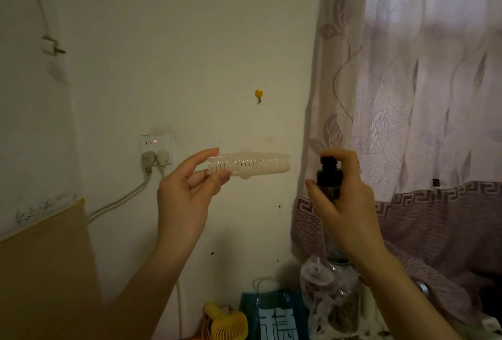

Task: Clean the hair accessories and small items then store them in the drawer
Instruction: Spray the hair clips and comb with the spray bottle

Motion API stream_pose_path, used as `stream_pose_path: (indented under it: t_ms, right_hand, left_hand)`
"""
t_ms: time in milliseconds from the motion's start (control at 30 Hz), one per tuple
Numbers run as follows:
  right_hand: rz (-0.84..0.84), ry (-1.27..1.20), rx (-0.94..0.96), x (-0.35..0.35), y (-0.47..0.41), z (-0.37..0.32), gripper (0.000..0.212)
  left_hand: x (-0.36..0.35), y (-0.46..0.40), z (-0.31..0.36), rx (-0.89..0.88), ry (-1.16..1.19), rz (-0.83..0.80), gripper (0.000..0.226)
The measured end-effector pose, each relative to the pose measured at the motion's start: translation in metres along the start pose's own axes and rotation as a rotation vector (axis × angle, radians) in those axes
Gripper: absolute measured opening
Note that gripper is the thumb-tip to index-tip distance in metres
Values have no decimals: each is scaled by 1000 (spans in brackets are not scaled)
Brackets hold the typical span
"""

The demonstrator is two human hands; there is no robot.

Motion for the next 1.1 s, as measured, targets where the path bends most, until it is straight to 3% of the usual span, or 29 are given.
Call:
stream_pose_path:
  t_ms: [233, 400, 733, 1100]
  right_hand:
    - [60, 16, -9, 3, 3, 2, 37]
    - [108, -167, -49, 12, 11, 5, 50]
    - [-15, -358, -127, 4, 17, 14, 81]
    - [-193, -335, -162, -10, 23, 18, 89]
  left_hand:
    - [3, 1, -2, 6, 5, -8, 35]
    - [3, 6, -5, 25, 15, -22, 35]
    - [-14, 15, -16, 55, -49, -153, 36]
    - [-22, 19, -20, 63, -101, -247, 35]
Point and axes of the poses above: each hand's wrist, its own y-axis away from the middle knuckle, its own x-axis out of the back of the hand, z = x × y, the point moved 7 cm from there along -y, towards the middle knuckle, and after that the axes turned 8 degrees about -y, right-handed, at the moved point
